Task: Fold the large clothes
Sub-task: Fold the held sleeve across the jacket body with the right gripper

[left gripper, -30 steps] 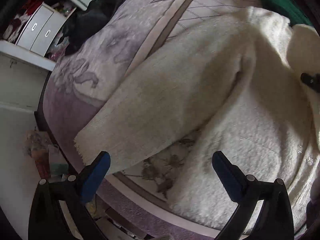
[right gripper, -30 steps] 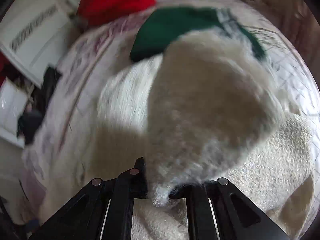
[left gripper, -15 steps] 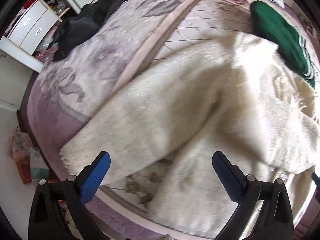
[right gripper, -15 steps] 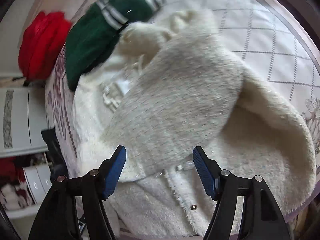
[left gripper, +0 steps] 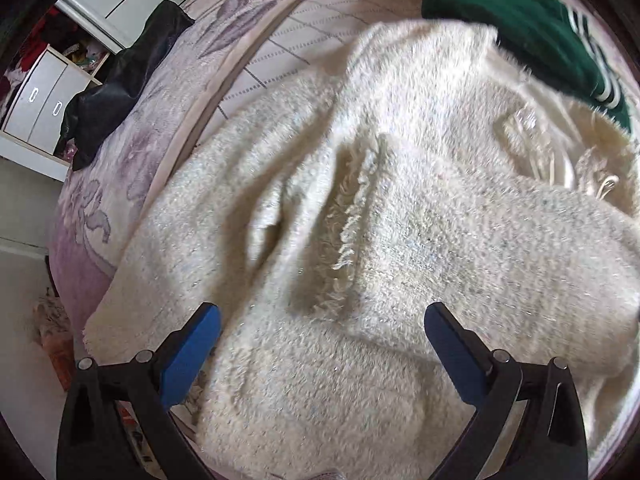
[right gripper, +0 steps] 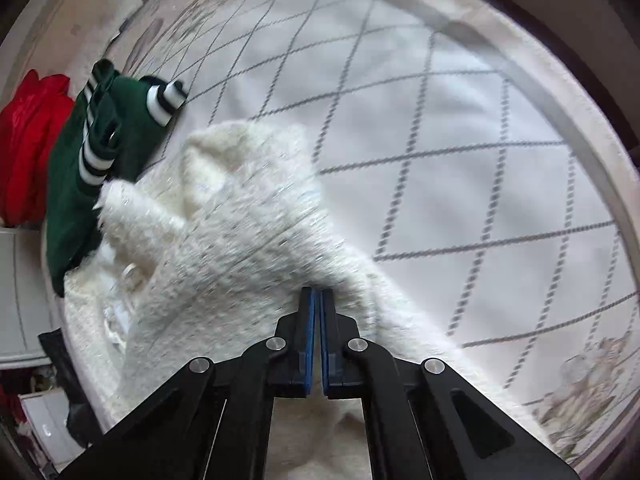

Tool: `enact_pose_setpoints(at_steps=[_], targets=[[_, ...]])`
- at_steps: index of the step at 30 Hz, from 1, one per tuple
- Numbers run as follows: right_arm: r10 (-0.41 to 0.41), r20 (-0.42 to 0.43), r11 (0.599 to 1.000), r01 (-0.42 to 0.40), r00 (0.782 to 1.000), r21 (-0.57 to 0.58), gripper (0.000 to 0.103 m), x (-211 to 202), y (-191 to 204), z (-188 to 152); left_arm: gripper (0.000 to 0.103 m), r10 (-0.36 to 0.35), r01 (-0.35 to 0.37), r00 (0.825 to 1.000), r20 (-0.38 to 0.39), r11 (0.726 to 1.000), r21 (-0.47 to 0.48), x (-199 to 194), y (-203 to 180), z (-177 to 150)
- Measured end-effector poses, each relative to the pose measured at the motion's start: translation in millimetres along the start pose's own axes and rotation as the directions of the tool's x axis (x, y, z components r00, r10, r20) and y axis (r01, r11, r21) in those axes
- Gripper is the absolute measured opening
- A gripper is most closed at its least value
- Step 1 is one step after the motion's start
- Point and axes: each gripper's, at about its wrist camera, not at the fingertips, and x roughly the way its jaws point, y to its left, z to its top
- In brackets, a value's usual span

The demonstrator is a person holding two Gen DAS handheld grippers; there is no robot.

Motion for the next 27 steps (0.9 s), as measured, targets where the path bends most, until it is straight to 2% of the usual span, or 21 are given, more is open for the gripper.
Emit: enact_pose_setpoints(at_steps=[2,4,6,7,8,10,12,13,15,16,18,20,21,22,23,24,25,27], targets=[[0.046,-0.062,0.999,-0.046,0.997,0.011,0.006,-4,-8,-1,0.103,0.036,-0.036,0.999,-0.029,0.999,-0.009,21,-5,5],[0.083,-0.076,0.996,-0.084,0.994,-0.019,0.010,-16,-5,-5,0.103,0.034,-0.036,0.998,-0.061,0.998,-0.042,39,-6,14],[0.093,-0.071,0.993,-0.098,0.993,-0.067,0.034,-31,3,-12,0.103,0.036,-0.042,0.997,-0.074,0.996,-0.077,54,-6,25],[0.102,-0.069,0.990,-0.108,0.992,-0.094,0.053,-35,9,-15,0.103,0.032,-0.039,0.997,-0.075,0.995,-0.094,61,-7,33],[0.118,-0.067,0.984,-0.126,0.991,-0.124,0.058,-35,18,-16,0.103,0.032,-0.040,0.996,-0.082,0.994,-0.102,64,-7,39],[0.138,-0.062,0.964,-0.148,0.989,-0.219,0.058,-37,36,-16,0.103,0.041,-0.048,0.997,-0.070,0.994,-0.096,65,-11,52],[0.076,-0.056,0.938,-0.091,0.996,-0.333,0.058,-19,60,-12,0.103,0.054,-0.058,0.997,-0.050,0.995,-0.076,62,-15,63],[0.013,-0.064,0.931,-0.036,0.998,-0.363,0.058,-2,67,-6,0.103,0.052,-0.056,0.998,-0.044,0.996,-0.075,61,-15,65],[-0.065,-0.080,0.941,0.035,0.995,-0.337,0.047,26,65,10,0.103,0.052,-0.055,0.998,-0.038,0.996,-0.069,58,-15,67],[-0.060,-0.085,0.952,0.031,0.995,-0.305,0.046,26,62,15,0.103,0.048,-0.051,0.998,-0.032,0.996,-0.073,54,-14,66],[-0.050,-0.085,0.962,0.025,0.995,-0.273,0.046,8,63,16,0.103,0.055,-0.055,0.998,0.007,0.995,-0.079,39,-13,60],[-0.046,-0.082,0.957,0.020,0.996,-0.290,0.047,-18,61,5,0.103,0.068,-0.063,0.997,0.043,0.994,-0.093,22,-8,47],[-0.088,-0.070,0.944,0.061,0.994,-0.325,0.047,-30,58,-3,0.103,0.063,-0.058,0.997,0.045,0.993,-0.106,17,-5,40],[-0.162,-0.053,0.916,0.130,0.985,-0.378,0.052,-38,55,-13,0.103,0.057,-0.052,0.998,0.040,0.992,-0.119,12,-3,32],[-0.242,-0.029,0.879,0.207,0.970,-0.429,0.057,-44,50,-21,0.103,0.045,-0.040,0.998,0.033,0.991,-0.129,7,-2,23],[-0.323,-0.001,0.828,0.282,0.946,-0.485,0.058,-48,43,-33,0.103,0.031,-0.027,0.999,0.025,0.991,-0.132,3,-3,17],[-0.368,-0.002,0.789,0.312,0.930,-0.529,0.058,-48,36,-42,0.103,0.017,-0.015,1.000,0.018,0.992,-0.129,-1,-4,8],[-0.418,-0.053,0.737,0.304,0.907,-0.603,0.058,-40,20,-59,0.103,0.003,-0.002,1.000,0.007,0.995,-0.103,-5,-16,-6]])
